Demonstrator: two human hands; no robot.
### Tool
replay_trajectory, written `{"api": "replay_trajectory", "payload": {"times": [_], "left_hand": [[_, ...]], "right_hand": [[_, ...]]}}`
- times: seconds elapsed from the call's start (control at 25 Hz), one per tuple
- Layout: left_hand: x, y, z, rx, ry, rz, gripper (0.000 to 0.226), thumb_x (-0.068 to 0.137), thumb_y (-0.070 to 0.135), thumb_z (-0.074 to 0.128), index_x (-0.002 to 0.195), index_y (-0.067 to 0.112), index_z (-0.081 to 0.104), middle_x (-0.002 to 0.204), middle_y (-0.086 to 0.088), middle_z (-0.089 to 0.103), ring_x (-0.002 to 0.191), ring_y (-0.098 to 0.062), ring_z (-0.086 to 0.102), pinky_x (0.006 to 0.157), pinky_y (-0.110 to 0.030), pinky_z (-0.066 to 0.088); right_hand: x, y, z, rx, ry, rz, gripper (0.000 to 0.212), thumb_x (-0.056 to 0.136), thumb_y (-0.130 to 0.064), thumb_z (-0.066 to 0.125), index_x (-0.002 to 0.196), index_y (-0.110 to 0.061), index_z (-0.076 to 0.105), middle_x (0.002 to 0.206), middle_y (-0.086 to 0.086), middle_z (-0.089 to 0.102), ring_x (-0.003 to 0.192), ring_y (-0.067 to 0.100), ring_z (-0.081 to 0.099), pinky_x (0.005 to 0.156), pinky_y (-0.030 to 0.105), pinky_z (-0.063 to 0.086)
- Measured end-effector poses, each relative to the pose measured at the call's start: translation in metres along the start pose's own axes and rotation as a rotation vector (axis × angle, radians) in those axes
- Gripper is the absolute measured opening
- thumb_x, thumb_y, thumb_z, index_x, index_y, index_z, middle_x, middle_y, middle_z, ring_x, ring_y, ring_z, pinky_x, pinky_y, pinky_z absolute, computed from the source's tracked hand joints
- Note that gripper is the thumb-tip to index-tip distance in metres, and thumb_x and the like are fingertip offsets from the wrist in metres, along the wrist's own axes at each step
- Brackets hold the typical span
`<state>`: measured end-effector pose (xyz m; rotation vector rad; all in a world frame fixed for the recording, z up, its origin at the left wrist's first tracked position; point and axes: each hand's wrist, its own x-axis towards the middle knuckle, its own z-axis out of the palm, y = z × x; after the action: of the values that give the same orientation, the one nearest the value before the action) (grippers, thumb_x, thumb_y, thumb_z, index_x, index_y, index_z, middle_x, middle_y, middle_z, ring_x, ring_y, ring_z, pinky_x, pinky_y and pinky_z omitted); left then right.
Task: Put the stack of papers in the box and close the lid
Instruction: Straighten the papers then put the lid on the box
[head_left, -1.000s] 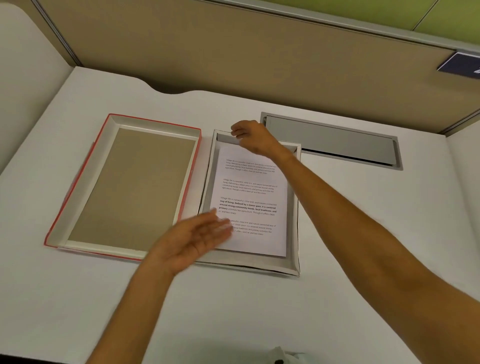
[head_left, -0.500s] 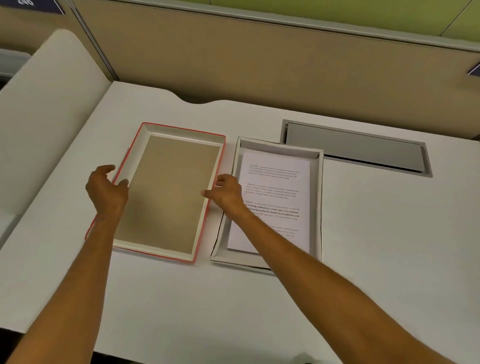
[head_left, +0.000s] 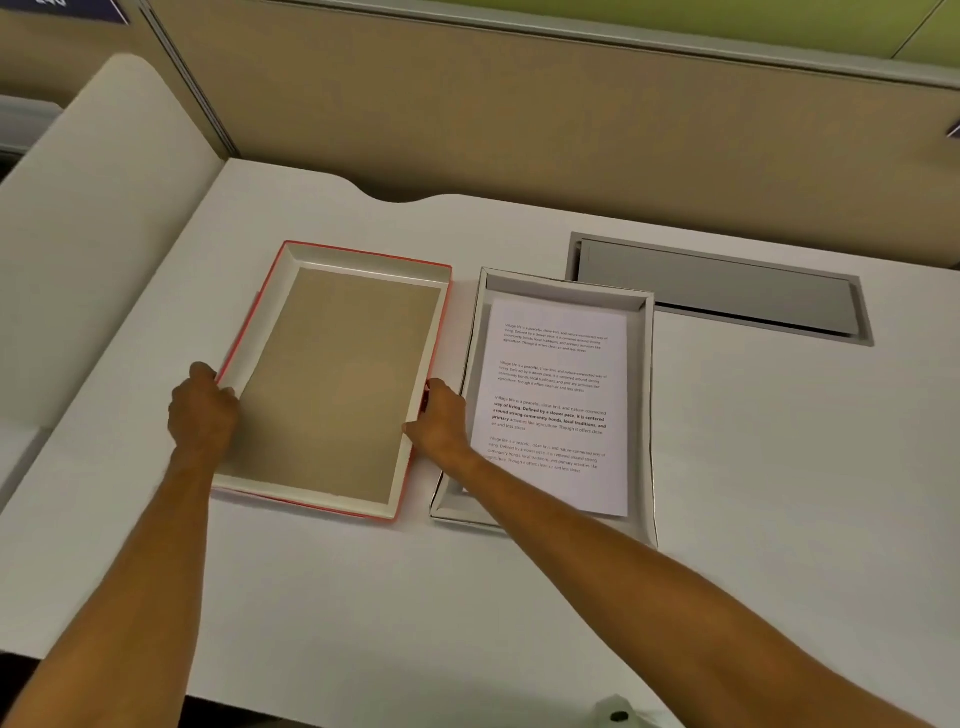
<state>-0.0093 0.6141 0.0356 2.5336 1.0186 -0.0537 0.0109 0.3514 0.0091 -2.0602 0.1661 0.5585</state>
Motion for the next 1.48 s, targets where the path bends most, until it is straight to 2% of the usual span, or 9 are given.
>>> {"api": "replay_trajectory", "payload": {"times": [0.12,0.32,0.44,0.6,0.84,1.04,1.2,1.32,1.48], "left_hand": [[-0.004,0.011,-0.023,-0.02,0.011,-0.008,0.03,0.095,0.004,0.053,0.121,-0.008,0.043,0.118,-0.039,0.058,0.105,-0.059,0.057,0.088,-0.059,0.05],[-0.02,0.037,-0.072,-0.142,-0.059,0.006,0.043,0.093,0.004,0.052,0.131,-0.003,0.035,0.113,-0.023,0.058,0.106,-0.044,0.057,0.09,-0.05,0.048],[-0.041,0.056,-0.093,-0.199,-0.06,0.075,0.04,0.091,0.011,0.061,0.124,0.007,0.038,0.102,-0.011,0.053,0.096,-0.031,0.053,0.088,-0.044,0.045],[-0.075,0.085,-0.109,-0.237,-0.04,0.194,0.054,0.085,0.023,0.075,0.119,0.015,0.034,0.104,-0.007,0.056,0.09,-0.029,0.056,0.079,-0.043,0.047],[-0.12,0.12,-0.11,-0.201,-0.082,0.371,0.05,0.089,0.025,0.069,0.117,0.017,0.029,0.106,-0.015,0.055,0.084,-0.029,0.06,0.063,-0.032,0.045],[-0.111,0.137,-0.124,-0.38,-0.311,0.201,0.054,0.088,0.054,0.062,0.122,0.025,0.03,0.121,-0.008,0.054,0.098,-0.03,0.062,0.084,-0.045,0.052],[-0.088,0.139,-0.092,-0.507,-0.411,0.17,0.057,0.099,0.052,0.042,0.135,0.009,0.044,0.135,-0.016,0.058,0.117,-0.038,0.06,0.098,-0.05,0.048],[-0.077,0.127,-0.047,-0.545,-0.522,0.169,0.062,0.102,0.049,0.036,0.136,-0.001,0.049,0.136,-0.028,0.056,0.125,-0.047,0.054,0.108,-0.057,0.043],[-0.071,0.1,0.008,-0.831,-0.827,-0.054,0.079,0.088,0.07,0.044,0.139,0.01,0.053,0.138,-0.024,0.058,0.126,-0.041,0.057,0.106,-0.058,0.045]], "right_hand": [[-0.006,-0.004,-0.007,-0.026,0.005,-0.014,0.046,0.074,-0.001,0.077,0.114,0.004,0.055,0.116,0.019,0.063,0.103,0.029,0.061,0.08,0.031,0.052],[-0.029,-0.066,-0.006,0.127,0.067,-0.208,0.058,0.087,-0.031,0.068,0.134,-0.002,0.049,0.139,0.013,0.052,0.129,0.026,0.048,0.11,0.033,0.038],[-0.038,-0.125,0.001,0.309,-0.117,-0.196,0.061,0.086,-0.05,0.063,0.129,-0.006,0.056,0.128,0.01,0.062,0.115,0.027,0.061,0.101,0.04,0.05],[-0.038,-0.173,-0.004,0.477,-0.192,-0.176,0.051,0.084,-0.049,0.066,0.085,0.002,0.065,0.082,0.016,0.068,0.081,0.031,0.072,0.081,0.049,0.06],[-0.038,-0.177,-0.036,0.633,-0.175,-0.117,0.022,0.081,-0.009,0.074,0.098,-0.002,0.061,0.114,0.022,0.068,0.099,0.037,0.07,0.064,0.026,0.057],[-0.047,-0.166,-0.064,0.634,-0.094,-0.097,0.033,0.078,-0.005,0.076,0.106,0.003,0.061,0.115,0.02,0.067,0.101,0.037,0.068,0.073,0.034,0.06],[-0.064,-0.154,-0.096,0.648,-0.134,-0.058,0.037,0.083,-0.007,0.073,0.115,0.0,0.055,0.124,0.019,0.063,0.108,0.036,0.065,0.089,0.042,0.057],[-0.085,-0.148,-0.124,0.748,-0.193,-0.1,0.028,0.083,-0.003,0.072,0.106,-0.004,0.057,0.121,0.019,0.065,0.096,0.028,0.067,0.081,0.034,0.057],[-0.105,-0.125,-0.171,0.824,-0.301,-0.14,0.039,0.085,-0.004,0.069,0.122,0.003,0.057,0.114,0.012,0.066,0.094,0.023,0.067,0.082,0.033,0.059]]}}
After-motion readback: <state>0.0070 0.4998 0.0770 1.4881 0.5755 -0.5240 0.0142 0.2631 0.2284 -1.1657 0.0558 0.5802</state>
